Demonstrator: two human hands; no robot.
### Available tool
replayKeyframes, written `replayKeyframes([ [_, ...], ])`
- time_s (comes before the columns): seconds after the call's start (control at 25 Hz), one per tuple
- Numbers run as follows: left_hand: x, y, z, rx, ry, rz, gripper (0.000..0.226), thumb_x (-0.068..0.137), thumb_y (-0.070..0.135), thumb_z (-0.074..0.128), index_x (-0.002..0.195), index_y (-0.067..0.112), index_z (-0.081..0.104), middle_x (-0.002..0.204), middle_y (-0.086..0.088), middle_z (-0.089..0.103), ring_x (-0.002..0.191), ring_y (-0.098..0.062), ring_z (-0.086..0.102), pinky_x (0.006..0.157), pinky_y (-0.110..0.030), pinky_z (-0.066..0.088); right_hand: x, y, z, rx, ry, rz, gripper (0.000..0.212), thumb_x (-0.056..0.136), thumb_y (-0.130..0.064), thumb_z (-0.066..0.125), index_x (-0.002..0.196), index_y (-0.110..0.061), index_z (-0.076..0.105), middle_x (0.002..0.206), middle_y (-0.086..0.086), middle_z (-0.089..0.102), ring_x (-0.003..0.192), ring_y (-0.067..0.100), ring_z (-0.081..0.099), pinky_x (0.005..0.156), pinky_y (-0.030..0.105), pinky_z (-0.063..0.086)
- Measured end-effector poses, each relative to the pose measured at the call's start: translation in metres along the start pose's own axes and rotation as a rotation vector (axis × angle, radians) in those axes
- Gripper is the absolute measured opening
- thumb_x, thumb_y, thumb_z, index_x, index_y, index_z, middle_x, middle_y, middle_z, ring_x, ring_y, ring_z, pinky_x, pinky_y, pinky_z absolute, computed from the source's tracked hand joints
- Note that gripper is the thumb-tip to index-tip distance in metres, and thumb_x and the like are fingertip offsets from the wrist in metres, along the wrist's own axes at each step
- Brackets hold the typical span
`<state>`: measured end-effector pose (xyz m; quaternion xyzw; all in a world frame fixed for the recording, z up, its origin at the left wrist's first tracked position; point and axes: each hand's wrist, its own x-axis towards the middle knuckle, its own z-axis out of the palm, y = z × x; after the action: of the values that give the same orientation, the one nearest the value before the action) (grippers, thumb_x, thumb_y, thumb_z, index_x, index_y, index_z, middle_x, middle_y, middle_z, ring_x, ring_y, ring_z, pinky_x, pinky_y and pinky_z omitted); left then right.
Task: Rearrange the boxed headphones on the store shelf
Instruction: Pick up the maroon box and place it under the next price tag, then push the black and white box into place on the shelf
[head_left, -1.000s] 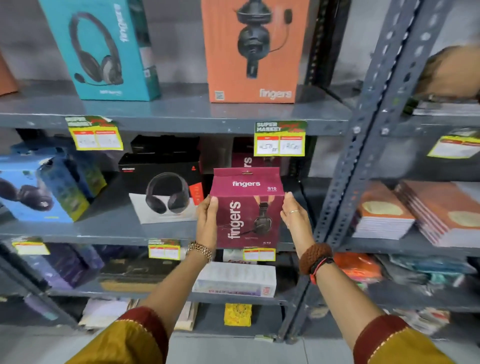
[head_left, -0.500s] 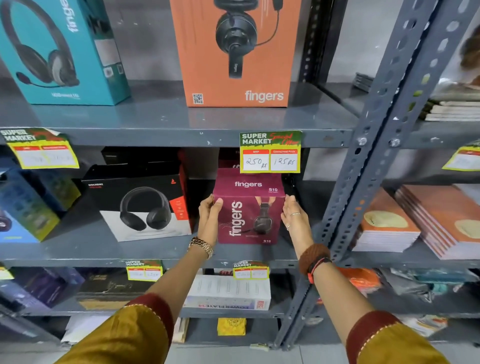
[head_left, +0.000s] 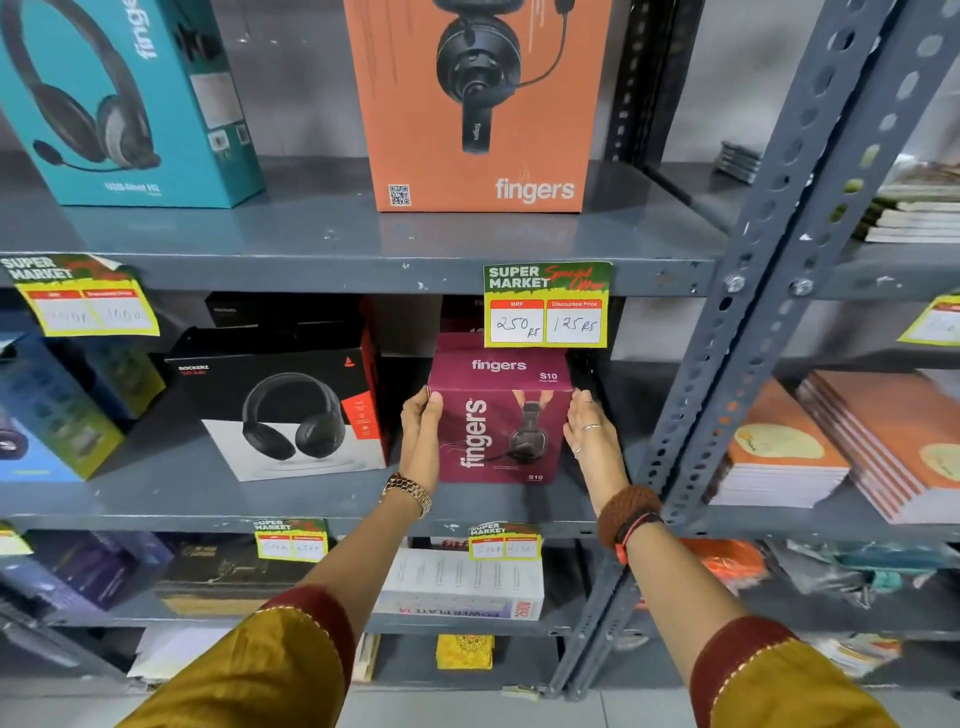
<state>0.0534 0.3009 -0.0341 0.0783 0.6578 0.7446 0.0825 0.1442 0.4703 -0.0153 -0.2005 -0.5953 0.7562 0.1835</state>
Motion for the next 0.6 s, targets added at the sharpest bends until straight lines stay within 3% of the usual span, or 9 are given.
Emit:
replayKeyframes([
  [0.16, -0.006, 0.001, -0.007, 0.019, -0.029, -0.024, 0.058, 0.089, 0.053, 0.033, 0.139, 0.025, 0.031, 0.147, -0.001, 0.037, 0.129, -0.012, 0.038, 0.104, -0.028, 0.033, -0.009, 0.000, -0.001, -0.024, -0.011, -0.009, 0.061, 0.092, -0.050, 0.035, 0.143, -0.018, 0.031, 0.153, 0.000, 0.032, 0.130, 0.009, 0.037, 0.112, 0.026, 0.028],
  [0.24, -0.011, -0.002, -0.019, 0.034, 0.028, -0.043, 0.060, 0.091, 0.052, 0.028, 0.143, 0.024, 0.023, 0.153, 0.001, 0.026, 0.137, -0.014, 0.027, 0.114, -0.034, 0.023, -0.020, 0.005, 0.000, -0.037, 0.053, -0.034, 0.059, 0.091, -0.049, 0.038, 0.142, -0.019, 0.035, 0.151, 0.000, 0.036, 0.131, 0.010, 0.038, 0.114, 0.031, 0.027],
  [0.44, -0.021, -0.011, -0.084, 0.033, 0.242, -0.089, 0.060, 0.093, 0.051, 0.025, 0.145, 0.022, 0.019, 0.156, -0.002, 0.019, 0.142, -0.019, 0.020, 0.118, -0.040, 0.014, -0.051, 0.017, 0.026, -0.053, 0.184, -0.220, 0.039, 0.093, -0.039, 0.043, 0.125, -0.021, 0.056, 0.133, -0.003, 0.056, 0.124, 0.011, 0.051, 0.110, 0.032, 0.036],
  [0.6, -0.017, 0.007, -0.156, 0.103, 0.502, -0.067, 0.063, 0.093, 0.048, 0.028, 0.145, 0.014, 0.018, 0.155, -0.010, 0.015, 0.142, -0.027, 0.020, 0.115, -0.040, 0.016, -0.064, 0.023, 0.089, -0.069, 0.066, -0.282, 0.028, 0.093, -0.036, 0.046, 0.114, -0.028, 0.062, 0.129, -0.005, 0.060, 0.120, 0.006, 0.054, 0.103, 0.022, 0.041],
])
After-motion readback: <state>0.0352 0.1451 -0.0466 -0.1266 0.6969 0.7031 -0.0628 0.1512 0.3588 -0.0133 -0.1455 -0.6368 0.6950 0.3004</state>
